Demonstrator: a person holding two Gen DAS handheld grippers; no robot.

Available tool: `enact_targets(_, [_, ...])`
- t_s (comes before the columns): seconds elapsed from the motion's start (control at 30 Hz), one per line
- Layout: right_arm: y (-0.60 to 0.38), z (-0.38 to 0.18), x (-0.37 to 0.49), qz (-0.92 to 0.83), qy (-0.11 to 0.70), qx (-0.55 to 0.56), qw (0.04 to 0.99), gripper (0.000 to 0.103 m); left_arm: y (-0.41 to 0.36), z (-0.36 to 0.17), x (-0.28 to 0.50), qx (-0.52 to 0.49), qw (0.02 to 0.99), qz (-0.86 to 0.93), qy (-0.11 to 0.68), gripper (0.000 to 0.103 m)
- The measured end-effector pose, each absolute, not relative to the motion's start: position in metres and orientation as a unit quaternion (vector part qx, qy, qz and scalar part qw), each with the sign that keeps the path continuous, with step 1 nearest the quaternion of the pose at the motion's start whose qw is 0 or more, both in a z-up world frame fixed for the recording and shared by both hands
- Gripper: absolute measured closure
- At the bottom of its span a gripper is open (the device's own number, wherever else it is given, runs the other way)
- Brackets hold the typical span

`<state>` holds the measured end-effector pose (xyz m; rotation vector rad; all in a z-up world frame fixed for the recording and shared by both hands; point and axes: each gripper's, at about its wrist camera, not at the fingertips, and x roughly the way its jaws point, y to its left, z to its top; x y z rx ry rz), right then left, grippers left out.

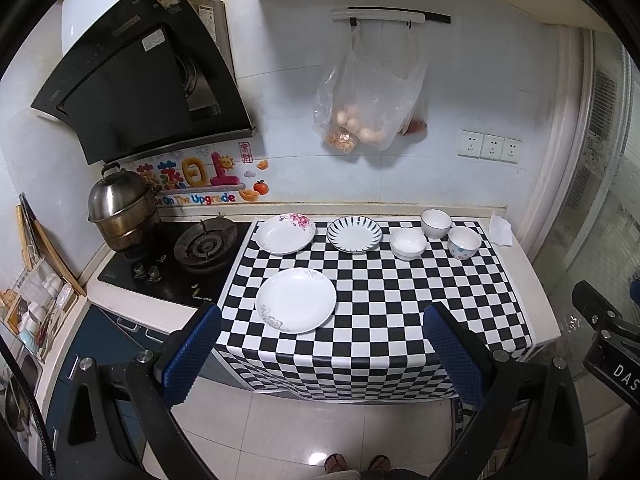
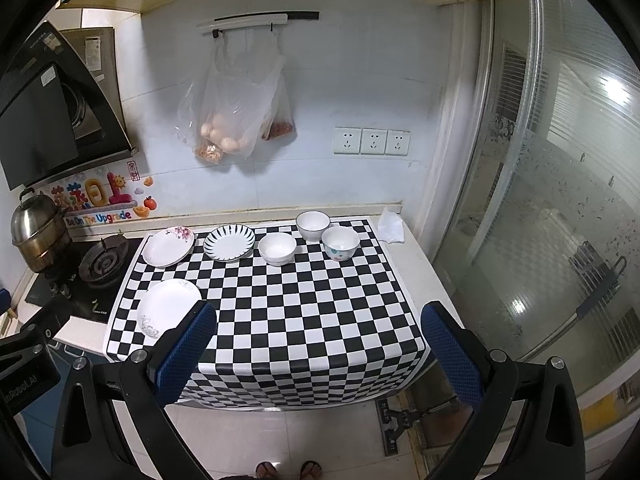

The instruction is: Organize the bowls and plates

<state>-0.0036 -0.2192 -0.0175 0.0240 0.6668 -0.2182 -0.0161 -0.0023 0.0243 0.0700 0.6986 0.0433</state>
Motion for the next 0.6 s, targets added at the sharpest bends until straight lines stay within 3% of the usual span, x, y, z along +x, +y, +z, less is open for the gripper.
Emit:
enact_targets(0.23, [-0.239, -0.045, 0.024, -0.032, 0.329, 0.055, 0.942, 0.000, 0.003, 0.007, 0.011, 0.049, 0.941, 0.089, 0.323, 0.000])
enact_targets(0.37, [-0.237, -0.084, 0.065, 0.029, 0.372, 0.058, 0.926, 0.000, 0.024, -0.014, 0.043, 0.056, 0.935, 0.138, 0.321, 0.000])
enact_targets(0.6, [-0.203, -0.171, 0.175, 0.074, 0.451, 0.038, 0.889, 0.000, 0.073, -0.082, 0.128, 0.048, 0.901, 0.149, 0.404, 0.000])
